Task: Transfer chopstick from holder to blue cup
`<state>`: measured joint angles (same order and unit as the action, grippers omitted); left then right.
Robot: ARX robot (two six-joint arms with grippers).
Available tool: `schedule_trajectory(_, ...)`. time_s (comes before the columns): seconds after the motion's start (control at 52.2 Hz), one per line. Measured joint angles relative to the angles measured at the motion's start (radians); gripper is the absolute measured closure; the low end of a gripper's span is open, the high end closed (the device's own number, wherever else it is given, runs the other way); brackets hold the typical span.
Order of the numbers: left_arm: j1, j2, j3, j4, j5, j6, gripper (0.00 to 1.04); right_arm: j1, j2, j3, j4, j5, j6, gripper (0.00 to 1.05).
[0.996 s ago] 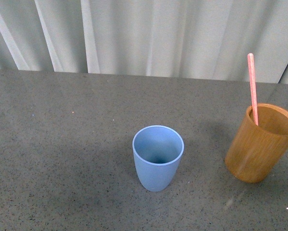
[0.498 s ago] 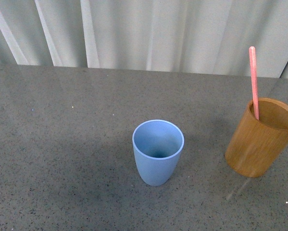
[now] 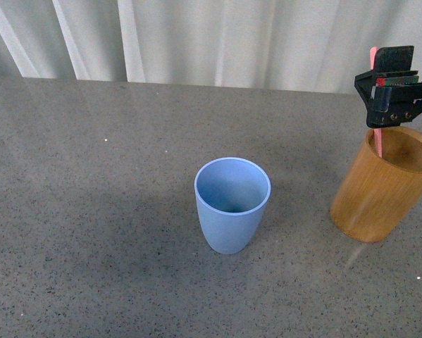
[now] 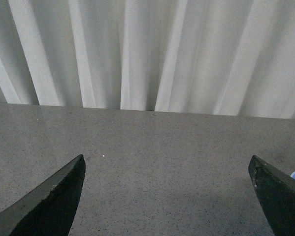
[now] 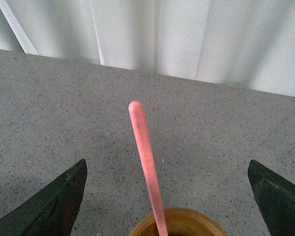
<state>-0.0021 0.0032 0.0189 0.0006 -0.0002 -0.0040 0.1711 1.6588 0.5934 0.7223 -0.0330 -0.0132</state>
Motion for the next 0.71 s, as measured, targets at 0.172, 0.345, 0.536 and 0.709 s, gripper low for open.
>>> schedule_trajectory(0.172, 0.000, 0.000, 0.000, 0.000, 0.000, 0.000, 0.07, 0.001, 0.066, 0.050, 0.017, -0.002, 0.009, 0.10)
schedule_trajectory(0.345, 0.000, 0.000, 0.000, 0.000, 0.000, 0.000, 0.07, 0.001, 0.104, 0.074, 0.033, -0.003, 0.020, 0.12)
schedule_trajectory(0.536, 0.000, 0.000, 0.000, 0.000, 0.000, 0.000, 0.07, 0.006, 0.137, 0.098, 0.043, -0.003, 0.021, 0.45)
schedule_trajectory(0.709, 0.000, 0.000, 0.000, 0.000, 0.000, 0.000, 0.07, 0.013, 0.145, 0.101, 0.050, -0.003, 0.022, 0.79)
